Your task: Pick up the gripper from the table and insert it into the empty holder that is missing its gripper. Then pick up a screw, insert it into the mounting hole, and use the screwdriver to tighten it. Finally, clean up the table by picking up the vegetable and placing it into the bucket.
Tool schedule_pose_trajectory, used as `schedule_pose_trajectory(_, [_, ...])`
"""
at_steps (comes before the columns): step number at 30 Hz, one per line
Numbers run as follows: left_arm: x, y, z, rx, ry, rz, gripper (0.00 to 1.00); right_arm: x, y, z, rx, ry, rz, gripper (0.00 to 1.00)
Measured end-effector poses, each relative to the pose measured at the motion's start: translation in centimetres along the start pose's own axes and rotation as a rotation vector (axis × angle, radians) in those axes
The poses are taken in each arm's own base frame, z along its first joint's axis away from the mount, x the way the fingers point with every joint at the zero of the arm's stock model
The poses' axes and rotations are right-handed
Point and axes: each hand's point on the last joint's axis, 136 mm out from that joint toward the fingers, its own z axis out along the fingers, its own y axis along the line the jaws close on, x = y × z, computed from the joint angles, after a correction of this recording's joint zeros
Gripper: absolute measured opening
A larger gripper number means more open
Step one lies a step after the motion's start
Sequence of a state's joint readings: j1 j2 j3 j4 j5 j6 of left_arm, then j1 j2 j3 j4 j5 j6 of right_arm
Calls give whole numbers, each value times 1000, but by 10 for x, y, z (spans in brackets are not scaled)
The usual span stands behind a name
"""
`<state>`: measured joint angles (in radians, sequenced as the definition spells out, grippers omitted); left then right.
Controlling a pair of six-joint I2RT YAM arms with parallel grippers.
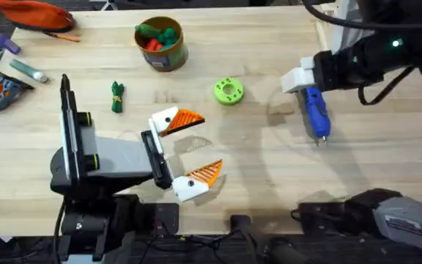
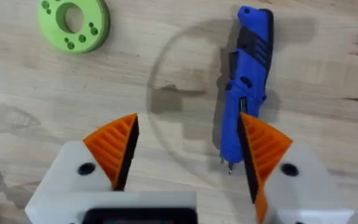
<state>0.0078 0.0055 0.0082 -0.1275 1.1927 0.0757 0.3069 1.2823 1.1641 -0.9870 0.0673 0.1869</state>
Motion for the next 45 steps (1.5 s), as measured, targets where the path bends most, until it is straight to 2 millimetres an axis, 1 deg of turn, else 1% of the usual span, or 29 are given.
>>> schedule_pose_trajectory(5, [0,0,0,0,0,0,987,-7,1,0,-6,-30,12,894])
schedule_pose_trajectory(30, [0,0,0,0,0,0,990,-8,1,0,-6,-30,20,894])
schedule_pose_trajectory(32, [0,0,0,0,0,1,893,-8,1,0,-6,-31,20,894])
schedule_pose_trajectory(35, [0,0,0,0,0,5,700,-8,1,0,-6,-31,20,894])
schedule_pose_trajectory(41, [0,0,0,0,0,7,140,-8,1,0,-6,-31,20,894])
schedule_pose_trajectory(42, [0,0,0,0,0,6,63,-8,1,0,-6,-31,20,894])
schedule_pose_trajectory(43, [0,0,0,-1,0,10,20,-8,1,0,-6,-31,20,894])
schedule_pose_trajectory(45, [0,0,0,-1,0,10,9,-8,1,0,-6,-31,20,894])
